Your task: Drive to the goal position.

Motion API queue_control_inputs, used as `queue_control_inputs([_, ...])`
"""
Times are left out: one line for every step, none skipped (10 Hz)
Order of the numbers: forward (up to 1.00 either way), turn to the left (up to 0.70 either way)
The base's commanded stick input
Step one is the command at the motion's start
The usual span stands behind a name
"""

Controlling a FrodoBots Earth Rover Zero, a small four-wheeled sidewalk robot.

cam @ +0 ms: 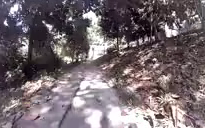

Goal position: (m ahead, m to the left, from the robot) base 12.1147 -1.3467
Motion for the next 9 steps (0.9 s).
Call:
queue_control_inputs([0.50,0.00])
queue_control_inputs([0.50,0.00])
queue_control_inputs([0.50,0.00])
queue_control_inputs([0.50,0.00])
queue_control_inputs([0.50,0.00])
queue_control_inputs([0.50,0.00])
queue_control_inputs([0.50,0.00])
queue_control_inputs([0.50,0.00])
queue_control_inputs([0.50,0.00])
